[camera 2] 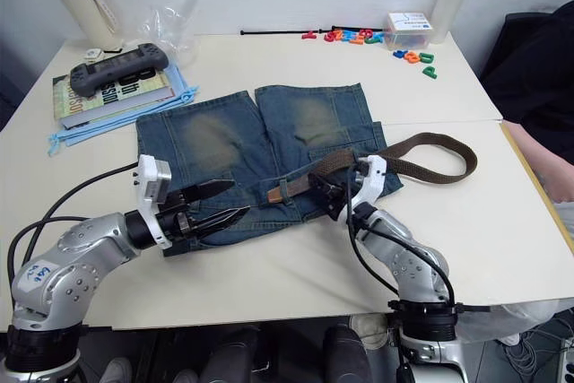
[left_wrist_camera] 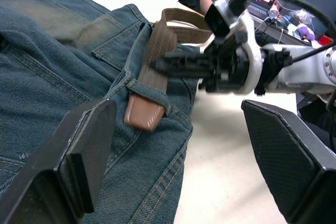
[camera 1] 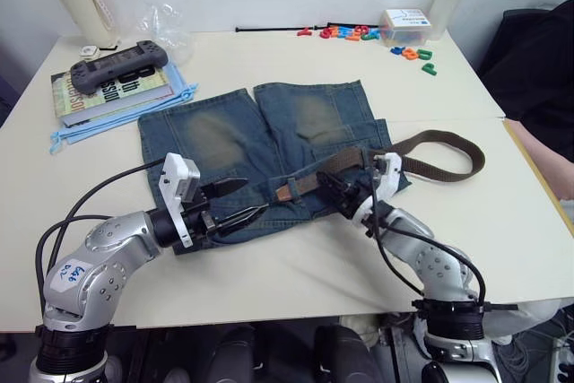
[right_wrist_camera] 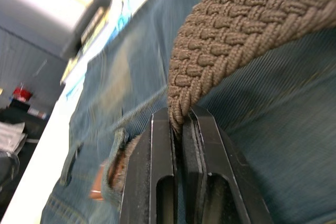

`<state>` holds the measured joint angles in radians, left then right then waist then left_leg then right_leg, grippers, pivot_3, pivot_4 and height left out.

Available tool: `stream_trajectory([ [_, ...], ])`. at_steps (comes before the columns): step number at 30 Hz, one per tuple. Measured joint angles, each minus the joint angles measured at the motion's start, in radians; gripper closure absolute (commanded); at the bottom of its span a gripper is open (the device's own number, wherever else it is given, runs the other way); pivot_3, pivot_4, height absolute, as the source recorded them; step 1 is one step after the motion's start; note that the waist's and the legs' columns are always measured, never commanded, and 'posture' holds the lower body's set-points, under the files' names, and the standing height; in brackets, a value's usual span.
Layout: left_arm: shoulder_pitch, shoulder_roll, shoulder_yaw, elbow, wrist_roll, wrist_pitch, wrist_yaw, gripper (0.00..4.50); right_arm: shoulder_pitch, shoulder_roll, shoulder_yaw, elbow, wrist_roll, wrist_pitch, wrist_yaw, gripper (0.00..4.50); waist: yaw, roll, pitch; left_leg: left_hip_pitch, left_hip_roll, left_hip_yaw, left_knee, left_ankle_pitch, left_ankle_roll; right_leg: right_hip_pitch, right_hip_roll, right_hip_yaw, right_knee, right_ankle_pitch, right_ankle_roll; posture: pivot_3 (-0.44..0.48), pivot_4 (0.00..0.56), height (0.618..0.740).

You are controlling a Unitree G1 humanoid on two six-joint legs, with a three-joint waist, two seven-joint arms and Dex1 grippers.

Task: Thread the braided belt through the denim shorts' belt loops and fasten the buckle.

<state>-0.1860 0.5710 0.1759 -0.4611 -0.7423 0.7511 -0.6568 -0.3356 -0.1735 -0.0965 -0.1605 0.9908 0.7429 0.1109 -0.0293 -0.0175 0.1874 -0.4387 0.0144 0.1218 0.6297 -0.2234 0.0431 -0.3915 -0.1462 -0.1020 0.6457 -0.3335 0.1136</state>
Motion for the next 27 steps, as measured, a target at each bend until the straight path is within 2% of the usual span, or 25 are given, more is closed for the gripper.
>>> stream_trajectory([
  [3,0.000,0.000,0.000,0.001,0.000,0.000,0.000,0.32,0.000,0.029,0.004,0.005,0.013,0.048,-0.037,4.50,-0.001,0.000,0.000,0.000,0.000,0.000,0.000,0.000,0.000,0.000,0.000,0.000,0.000,0.000,0.000,0.000,0.150,0.713],
  [4,0.000,0.006,0.000,0.003,0.005,-0.001,-0.001,0.32,-0.005,0.071,-0.001,0.030,0.046,0.092,-0.099,4.50,0.000,0.000,0.000,0.000,0.000,0.000,0.000,0.000,0.000,0.000,0.000,0.000,0.000,0.000,0.000,0.000,0.150,0.713],
  [10,0.004,0.049,-0.073,0.012,0.147,-0.125,-0.038,0.32,-0.056,0.116,-0.071,0.068,0.190,0.240,-0.222,4.50,-0.006,0.000,0.000,0.001,0.001,0.000,-0.002,0.000,-0.001,0.000,0.000,0.000,0.000,-0.001,-0.002,0.000,0.150,0.713],
  [12,0.005,0.062,-0.099,0.038,0.223,-0.206,-0.048,0.32,-0.067,0.117,-0.079,0.081,0.220,0.271,-0.237,4.50,-0.008,0.000,0.000,0.001,0.001,0.000,-0.003,0.000,-0.001,-0.001,0.001,0.000,0.000,-0.001,-0.003,0.000,0.150,0.713],
  [14,0.013,0.084,-0.141,0.077,0.345,-0.356,-0.055,0.32,-0.074,0.119,-0.087,0.089,0.236,0.291,-0.247,4.50,-0.009,0.000,0.000,0.001,0.001,0.000,-0.003,-0.001,-0.001,-0.001,0.001,0.000,0.000,-0.002,-0.004,0.000,0.150,0.713],
  [15,0.019,0.098,-0.173,0.115,0.459,-0.510,-0.053,0.32,-0.078,0.119,-0.090,0.093,0.243,0.301,-0.252,4.50,-0.009,0.000,0.000,0.001,0.001,0.001,-0.004,-0.001,-0.001,-0.002,0.001,0.000,0.000,-0.002,-0.004,0.000,0.150,0.713],
  [17,0.021,0.107,-0.200,0.180,0.598,-0.713,-0.029,0.32,-0.083,0.119,-0.097,0.100,0.249,0.311,-0.253,4.50,-0.009,0.000,0.000,0.001,0.001,0.001,-0.005,-0.002,0.000,-0.002,0.000,0.000,0.000,-0.002,-0.005,0.000,0.150,0.713],
  [19,0.021,0.100,-0.205,0.243,0.684,-0.876,0.000,0.32,-0.087,0.121,-0.103,0.106,0.251,0.317,-0.254,4.50,-0.010,0.000,0.000,0.001,0.002,0.001,-0.006,-0.003,0.002,-0.003,0.000,0.000,0.000,-0.002,-0.005,0.000,0.150,0.713],
  [23,0.014,0.058,-0.208,0.324,0.740,-1.019,0.032,0.32,-0.089,0.124,-0.106,0.108,0.252,0.320,-0.255,4.50,-0.011,0.000,0.000,0.001,0.002,0.000,-0.006,-0.003,0.002,-0.003,0.000,0.000,0.000,-0.002,-0.005,0.000,0.150,0.713],
  [27,-0.015,0.011,-0.228,0.361,0.758,-1.071,0.046,0.32,-0.088,0.124,-0.108,0.106,0.251,0.322,-0.255,4.50,-0.011,-0.001,0.000,0.001,0.002,0.000,-0.006,-0.002,0.002,-0.002,0.000,-0.001,0.000,-0.002,-0.005,0.000,0.150,0.713],
])
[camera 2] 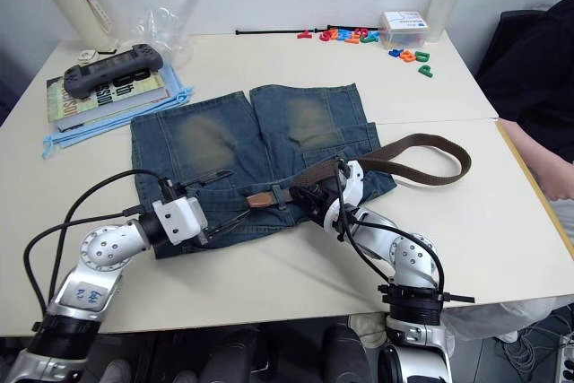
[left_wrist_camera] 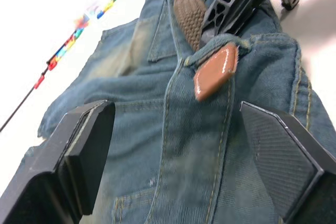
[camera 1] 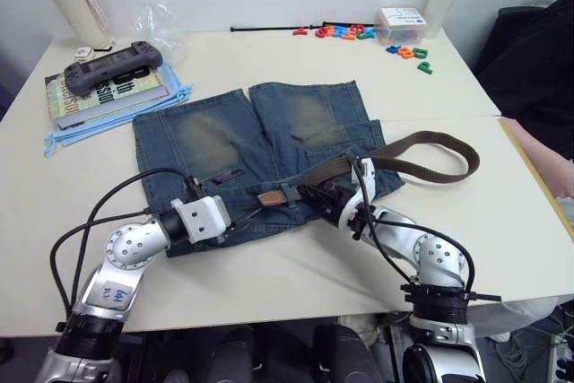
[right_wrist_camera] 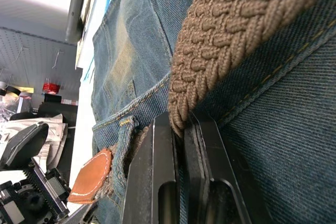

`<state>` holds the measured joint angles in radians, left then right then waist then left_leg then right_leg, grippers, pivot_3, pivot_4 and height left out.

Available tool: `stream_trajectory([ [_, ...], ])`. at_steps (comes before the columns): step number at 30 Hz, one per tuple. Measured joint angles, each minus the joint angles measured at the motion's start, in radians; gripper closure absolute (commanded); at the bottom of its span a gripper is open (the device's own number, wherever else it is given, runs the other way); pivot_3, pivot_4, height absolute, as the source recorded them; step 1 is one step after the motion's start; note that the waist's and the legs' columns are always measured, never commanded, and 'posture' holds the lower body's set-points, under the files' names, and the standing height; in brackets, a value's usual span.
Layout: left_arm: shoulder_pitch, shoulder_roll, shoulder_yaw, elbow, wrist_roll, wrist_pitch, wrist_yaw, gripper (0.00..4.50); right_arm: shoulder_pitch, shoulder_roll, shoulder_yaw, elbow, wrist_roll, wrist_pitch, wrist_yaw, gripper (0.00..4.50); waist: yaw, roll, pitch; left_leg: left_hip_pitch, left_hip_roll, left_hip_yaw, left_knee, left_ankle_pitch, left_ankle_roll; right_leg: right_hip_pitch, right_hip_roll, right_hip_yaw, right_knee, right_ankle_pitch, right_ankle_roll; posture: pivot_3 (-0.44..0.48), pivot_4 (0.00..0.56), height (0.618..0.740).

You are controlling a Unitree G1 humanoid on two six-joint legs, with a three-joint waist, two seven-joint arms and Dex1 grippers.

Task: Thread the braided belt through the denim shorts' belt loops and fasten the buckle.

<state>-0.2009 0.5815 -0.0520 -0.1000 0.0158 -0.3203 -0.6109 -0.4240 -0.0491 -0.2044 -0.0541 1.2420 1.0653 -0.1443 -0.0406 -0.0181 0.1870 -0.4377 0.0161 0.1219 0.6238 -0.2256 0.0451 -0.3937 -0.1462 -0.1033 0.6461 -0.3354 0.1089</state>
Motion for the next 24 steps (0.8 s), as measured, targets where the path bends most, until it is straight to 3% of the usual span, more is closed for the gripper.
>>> stream_trajectory([
  [8,-0.045,-0.035,-0.048,0.081,0.078,-0.063,0.020,0.32,0.007,0.005,0.000,-0.015,-0.002,0.002,-0.008,4.50,-0.001,0.000,0.000,0.000,0.000,0.000,0.000,0.001,-0.001,0.000,0.001,-0.001,0.000,0.000,0.000,0.000,0.150,0.713],
  [11,-0.048,-0.035,-0.050,0.082,0.088,-0.076,0.020,1.13,0.009,0.007,0.001,-0.020,-0.002,0.002,-0.015,4.50,0.000,0.000,0.000,0.000,0.000,0.000,0.000,0.001,-0.001,0.000,0.001,-0.001,0.000,0.000,0.000,0.000,0.150,0.713],
  [18,-0.063,-0.040,-0.084,0.095,0.110,-0.076,0.015,4.22,0.012,0.009,0.000,-0.023,-0.002,0.002,-0.020,4.50,0.000,0.000,0.000,0.000,0.000,0.000,0.000,0.001,-0.001,0.000,0.001,-0.001,0.000,0.000,0.000,0.000,0.150,0.713],
  [24,-0.068,-0.040,-0.087,0.103,0.112,-0.077,0.006,4.22,0.014,0.009,0.000,-0.026,-0.005,0.000,-0.022,4.50,0.002,0.000,0.000,0.000,0.000,0.000,0.000,0.001,-0.001,0.001,0.000,-0.001,0.000,0.000,0.000,0.000,0.150,0.713],
])
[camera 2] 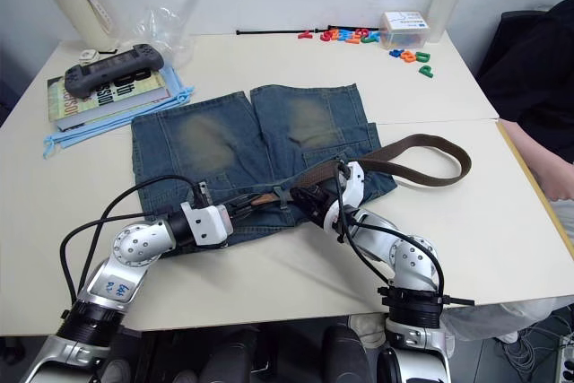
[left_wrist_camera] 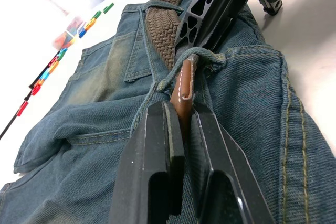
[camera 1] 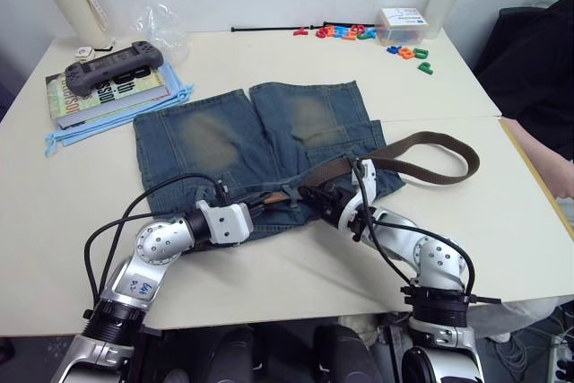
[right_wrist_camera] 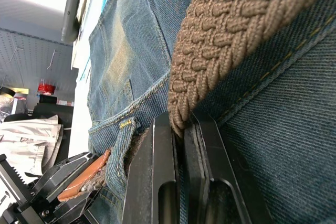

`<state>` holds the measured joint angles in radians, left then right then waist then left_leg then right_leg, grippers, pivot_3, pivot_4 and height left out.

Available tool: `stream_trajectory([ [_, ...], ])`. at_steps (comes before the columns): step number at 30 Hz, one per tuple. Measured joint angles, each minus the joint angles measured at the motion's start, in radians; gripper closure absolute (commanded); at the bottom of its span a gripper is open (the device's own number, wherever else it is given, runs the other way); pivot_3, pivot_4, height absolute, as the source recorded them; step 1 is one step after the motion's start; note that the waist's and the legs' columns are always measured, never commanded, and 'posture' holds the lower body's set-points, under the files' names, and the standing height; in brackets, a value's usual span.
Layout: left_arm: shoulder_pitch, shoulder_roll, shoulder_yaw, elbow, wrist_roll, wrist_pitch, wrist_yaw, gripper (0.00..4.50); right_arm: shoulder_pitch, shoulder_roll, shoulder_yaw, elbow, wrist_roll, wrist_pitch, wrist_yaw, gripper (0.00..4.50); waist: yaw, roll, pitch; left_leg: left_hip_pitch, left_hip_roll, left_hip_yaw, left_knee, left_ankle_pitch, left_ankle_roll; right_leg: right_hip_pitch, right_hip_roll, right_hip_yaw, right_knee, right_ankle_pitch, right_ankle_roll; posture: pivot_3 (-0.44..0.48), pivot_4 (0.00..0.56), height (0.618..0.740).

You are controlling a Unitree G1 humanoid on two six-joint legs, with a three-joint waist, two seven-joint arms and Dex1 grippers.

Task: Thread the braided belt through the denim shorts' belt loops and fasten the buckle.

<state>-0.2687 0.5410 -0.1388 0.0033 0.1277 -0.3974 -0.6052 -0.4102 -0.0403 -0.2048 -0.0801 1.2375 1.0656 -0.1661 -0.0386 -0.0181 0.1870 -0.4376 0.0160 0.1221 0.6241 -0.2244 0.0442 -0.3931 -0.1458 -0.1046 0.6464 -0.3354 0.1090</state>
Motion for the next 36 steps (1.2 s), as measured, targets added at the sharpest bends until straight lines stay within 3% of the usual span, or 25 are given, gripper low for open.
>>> stream_trajectory([
  [5,0.000,0.003,-0.004,0.000,0.004,-0.002,-0.003,4.22,0.004,-0.001,0.000,-0.007,-0.004,0.000,0.000,4.50,0.002,0.000,0.000,0.000,0.000,0.000,0.000,0.000,0.000,0.000,0.000,0.000,0.000,0.000,0.000,0.000,0.150,0.713],
  [9,0.000,0.005,-0.013,-0.002,0.013,-0.004,-0.005,4.30,0.005,-0.001,0.004,-0.033,-0.015,-0.001,-0.010,3.09,0.004,0.000,0.000,0.000,0.000,0.000,0.000,0.000,0.000,0.000,0.000,0.000,0.000,0.000,0.000,0.000,0.150,0.713],
  [15,0.000,0.005,-0.022,-0.007,0.016,-0.004,-0.005,4.30,0.005,-0.020,-0.030,-0.117,0.052,-0.011,-0.061,0.13,0.010,0.000,0.000,-0.001,0.000,0.000,0.000,0.000,0.000,0.000,-0.001,0.000,-0.001,0.000,0.000,0.000,0.150,0.713],
  [20,0.001,0.008,-0.028,-0.013,0.016,-0.004,-0.005,4.30,0.051,-0.211,-0.034,-0.260,0.007,-0.014,-0.018,0.13,0.012,0.000,0.000,-0.002,-0.001,0.000,0.000,0.000,0.000,0.000,-0.001,-0.001,-0.003,0.000,0.000,0.000,0.150,0.713],
  [23,-0.001,0.011,-0.028,-0.014,0.016,-0.002,-0.006,4.30,0.096,-0.368,0.030,-0.373,-0.103,-0.036,0.087,0.13,0.010,0.000,0.000,-0.001,-0.001,0.000,0.000,-0.001,0.002,0.000,-0.001,-0.001,-0.002,0.000,0.000,0.000,0.150,0.713],
  [28,-0.004,0.010,-0.030,-0.013,0.016,-0.002,-0.007,4.30,0.156,-0.568,0.205,-0.517,-0.373,-0.165,0.280,0.13,0.013,0.000,0.000,-0.001,0.000,-0.001,0.001,-0.001,0.002,0.001,-0.001,-0.002,-0.002,0.000,0.000,0.000,0.150,0.713],
  [32,-0.017,0.009,-0.035,-0.007,0.016,0.000,-0.009,4.30,0.163,-0.800,0.461,-0.551,-0.729,-0.333,0.435,0.13,0.014,0.000,0.000,-0.001,-0.001,0.000,0.004,-0.001,0.001,0.002,-0.001,-0.002,-0.003,0.000,0.001,0.000,0.150,0.713],
  [36,-0.021,0.008,-0.035,-0.003,0.016,0.001,-0.009,4.30,0.153,-0.828,0.567,-0.515,-0.914,-0.431,0.479,0.13,0.013,0.000,0.000,-0.001,-0.001,0.000,0.004,0.000,-0.002,0.002,-0.001,-0.002,-0.002,0.000,0.001,0.000,0.150,0.713],
])
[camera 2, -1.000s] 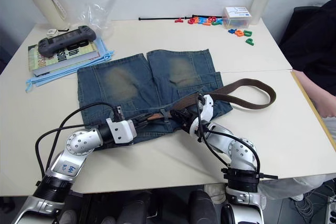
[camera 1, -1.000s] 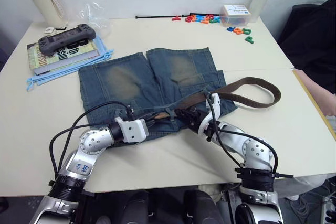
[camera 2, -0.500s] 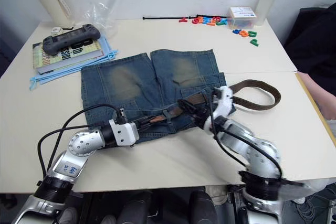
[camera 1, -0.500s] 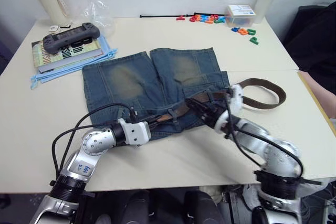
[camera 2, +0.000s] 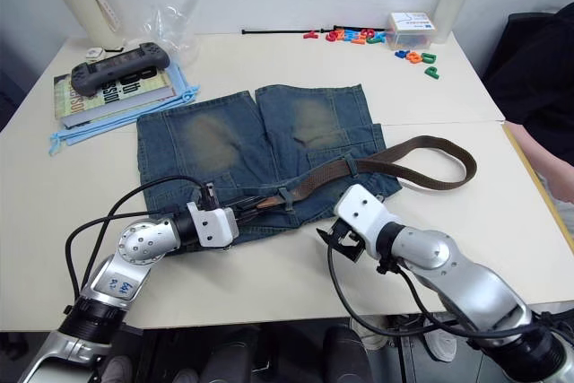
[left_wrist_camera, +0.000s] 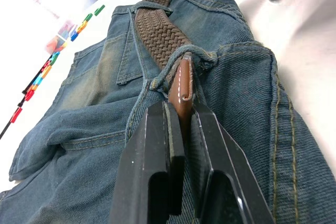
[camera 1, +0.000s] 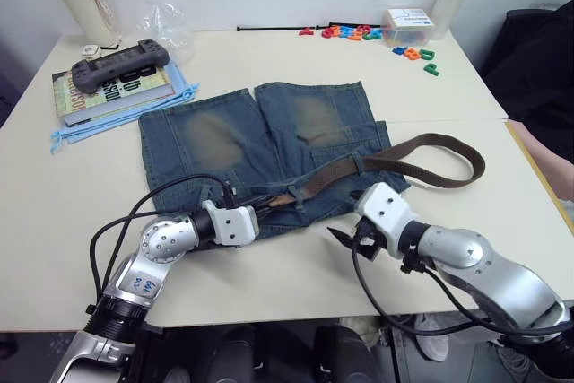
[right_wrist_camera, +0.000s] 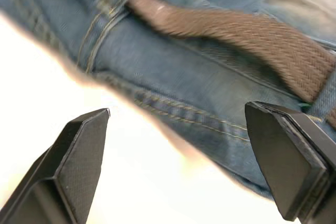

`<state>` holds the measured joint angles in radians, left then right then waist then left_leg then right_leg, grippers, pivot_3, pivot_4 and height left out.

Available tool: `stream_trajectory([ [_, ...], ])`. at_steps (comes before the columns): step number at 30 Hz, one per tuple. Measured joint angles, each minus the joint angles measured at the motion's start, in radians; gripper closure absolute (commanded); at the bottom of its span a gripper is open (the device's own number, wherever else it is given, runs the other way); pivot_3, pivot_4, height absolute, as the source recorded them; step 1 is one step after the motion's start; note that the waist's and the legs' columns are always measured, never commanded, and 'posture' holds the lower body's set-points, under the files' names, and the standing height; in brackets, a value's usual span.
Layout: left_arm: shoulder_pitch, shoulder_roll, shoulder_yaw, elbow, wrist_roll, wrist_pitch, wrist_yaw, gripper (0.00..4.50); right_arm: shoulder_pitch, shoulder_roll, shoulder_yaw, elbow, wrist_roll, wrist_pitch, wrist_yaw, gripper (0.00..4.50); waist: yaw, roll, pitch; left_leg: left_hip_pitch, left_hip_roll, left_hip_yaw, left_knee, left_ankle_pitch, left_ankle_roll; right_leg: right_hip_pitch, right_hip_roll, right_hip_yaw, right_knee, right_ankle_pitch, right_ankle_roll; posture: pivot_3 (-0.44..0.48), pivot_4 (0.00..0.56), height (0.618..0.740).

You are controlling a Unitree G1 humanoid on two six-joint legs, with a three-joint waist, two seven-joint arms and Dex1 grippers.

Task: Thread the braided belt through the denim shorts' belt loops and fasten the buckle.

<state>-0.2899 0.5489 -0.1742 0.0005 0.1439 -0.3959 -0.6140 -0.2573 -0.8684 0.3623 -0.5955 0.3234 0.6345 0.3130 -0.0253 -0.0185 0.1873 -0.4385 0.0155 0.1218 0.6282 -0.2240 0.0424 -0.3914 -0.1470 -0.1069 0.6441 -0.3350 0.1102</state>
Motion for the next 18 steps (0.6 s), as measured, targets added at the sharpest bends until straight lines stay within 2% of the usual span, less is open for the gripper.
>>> stream_trajectory([
  [3,-0.003,-0.002,-0.001,0.003,0.000,0.003,0.000,4.30,-0.050,-0.021,0.107,0.105,-0.242,-0.110,0.012,0.13,0.000,0.000,0.000,0.000,0.000,0.000,0.001,0.000,0.000,0.001,0.000,0.000,0.000,0.000,0.000,0.000,0.150,0.713],
  [7,-0.004,-0.003,-0.001,0.003,0.000,0.005,0.001,4.30,-0.088,0.031,0.144,0.176,-0.414,-0.179,0.016,0.13,0.001,0.000,0.000,0.001,0.000,0.000,0.002,0.000,-0.001,0.001,0.000,-0.001,0.001,0.000,0.000,0.000,0.150,0.713],
  [8,-0.004,-0.003,-0.001,0.003,0.000,0.005,0.001,4.30,-0.088,0.044,0.146,0.184,-0.448,-0.193,0.020,0.36,0.001,0.000,0.000,0.001,0.000,0.000,0.002,0.000,-0.001,0.001,0.000,-0.001,0.001,0.000,0.000,0.000,0.150,0.713],
  [10,-0.004,-0.003,-0.001,0.003,0.000,0.006,0.001,4.30,-0.081,0.068,0.146,0.197,-0.486,-0.207,0.029,0.91,0.000,-0.001,0.000,0.001,0.000,0.000,0.002,0.000,-0.001,0.002,0.000,0.000,0.001,0.000,0.000,0.000,0.150,0.713],
  [17,-0.004,-0.005,-0.001,0.003,0.000,0.006,0.003,4.30,-0.031,0.116,0.133,0.211,-0.552,-0.222,0.081,4.44,0.002,-0.001,0.000,0.001,0.000,-0.001,0.003,0.000,0.000,0.002,0.000,-0.001,0.002,0.000,0.001,0.000,0.150,0.713],
  [18,-0.004,-0.005,-0.001,0.003,0.000,0.006,0.003,4.30,-0.028,0.122,0.124,0.210,-0.559,-0.222,0.090,4.44,0.003,-0.001,0.000,0.001,0.000,-0.001,0.003,0.000,0.000,0.002,0.000,-0.001,0.002,0.000,0.001,0.000,0.150,0.713],
])
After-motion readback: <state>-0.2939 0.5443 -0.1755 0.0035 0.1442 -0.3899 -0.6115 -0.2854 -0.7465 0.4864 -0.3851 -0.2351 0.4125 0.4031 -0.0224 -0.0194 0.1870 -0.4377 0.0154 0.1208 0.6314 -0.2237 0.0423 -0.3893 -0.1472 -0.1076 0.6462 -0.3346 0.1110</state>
